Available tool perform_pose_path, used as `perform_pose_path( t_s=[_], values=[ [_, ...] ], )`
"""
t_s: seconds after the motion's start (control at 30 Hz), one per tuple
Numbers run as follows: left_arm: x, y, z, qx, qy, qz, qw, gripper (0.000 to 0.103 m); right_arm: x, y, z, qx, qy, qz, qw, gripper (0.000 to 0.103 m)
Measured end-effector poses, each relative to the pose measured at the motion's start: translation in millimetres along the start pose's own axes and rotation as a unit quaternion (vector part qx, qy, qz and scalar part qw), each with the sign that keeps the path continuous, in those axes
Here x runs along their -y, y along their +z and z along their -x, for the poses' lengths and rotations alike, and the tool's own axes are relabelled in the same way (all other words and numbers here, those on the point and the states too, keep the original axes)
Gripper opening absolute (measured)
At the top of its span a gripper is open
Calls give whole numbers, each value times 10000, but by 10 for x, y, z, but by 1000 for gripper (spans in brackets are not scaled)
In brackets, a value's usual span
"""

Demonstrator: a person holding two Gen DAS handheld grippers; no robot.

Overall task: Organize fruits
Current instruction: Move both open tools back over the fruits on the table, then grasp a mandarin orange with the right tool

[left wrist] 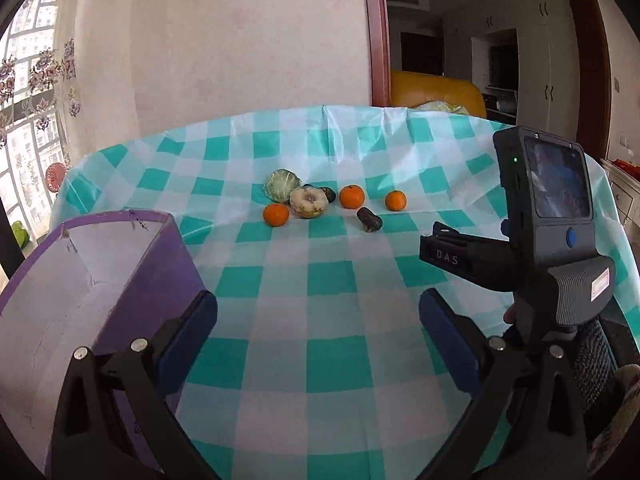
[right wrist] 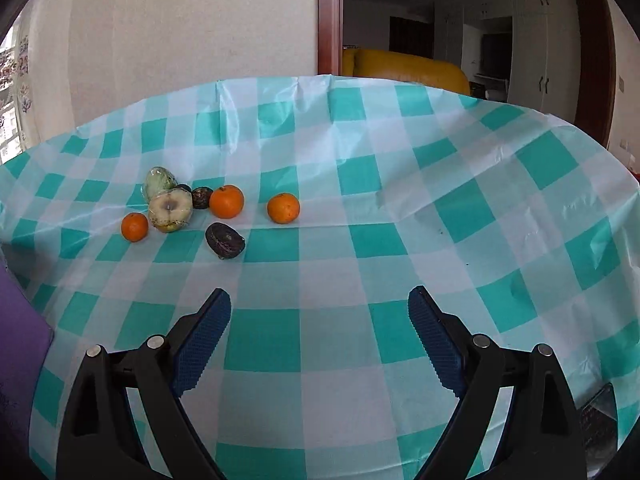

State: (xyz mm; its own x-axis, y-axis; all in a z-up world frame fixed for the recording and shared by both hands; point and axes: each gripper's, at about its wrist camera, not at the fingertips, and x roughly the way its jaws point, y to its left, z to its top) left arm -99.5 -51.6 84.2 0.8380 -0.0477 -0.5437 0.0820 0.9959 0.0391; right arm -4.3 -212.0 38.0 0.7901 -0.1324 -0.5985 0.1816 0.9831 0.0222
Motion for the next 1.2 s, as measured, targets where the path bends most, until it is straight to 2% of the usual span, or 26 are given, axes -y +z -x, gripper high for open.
perform_pose_path(
  t_s=[0.1, 0.2, 0.3, 0.37, 0.4, 0.47, 0.63, 0.7, 0.8, 0.87, 1.0, 1.2],
  values=[
    [-26, 40, -495, -391, -65, 328, 9987, 101, 187, -64, -153, -265, -135, -188, 9994, 86],
    [-67, 105, -915, -744, -180, 612, 9952, 101, 315, -49, -260, -494, -2, -515, 9975, 86],
    [-171, 130, -1228, -907, -238, 1060, 9899, 101, 326, -47, -312, -609, 67, -579, 9964, 86],
    [-270, 127, -1380, -983, -237, 1360, 9855, 101, 289, -46, -332, -659, 87, -489, 9966, 86],
    [-333, 136, -1423, -1044, -319, 1562, 9817, 101, 266, -48, -342, -679, 56, -423, 9968, 86],
    [-448, 146, -1441, -927, -531, 1909, 9758, 101, 211, -44, -363, -729, 82, -303, 9968, 86],
    [-597, 97, -1467, -917, -754, 2298, 9660, 101, -55, 56, -586, -1024, 415, 124, 9938, 86],
    [-606, 86, -1451, -893, -789, 2293, 9660, 101, -139, 155, -698, -966, 522, 229, 9937, 86],
    [-580, 88, -1442, -907, -800, 2186, 9683, 101, -102, 345, -854, -717, 746, -26, 9946, 86],
    [-556, 90, -1449, -926, -824, 2117, 9694, 101, -26, 471, -1016, -708, 686, -236, 9949, 85],
    [-519, 96, -1482, -1027, -854, 2025, 9701, 101, 73, 684, -1363, -851, 690, -547, 9925, 76],
    [-489, 90, -1538, -1197, -829, 1963, 9697, 101, -160, 894, -1642, -887, 776, -157, 9929, 71]
  ],
)
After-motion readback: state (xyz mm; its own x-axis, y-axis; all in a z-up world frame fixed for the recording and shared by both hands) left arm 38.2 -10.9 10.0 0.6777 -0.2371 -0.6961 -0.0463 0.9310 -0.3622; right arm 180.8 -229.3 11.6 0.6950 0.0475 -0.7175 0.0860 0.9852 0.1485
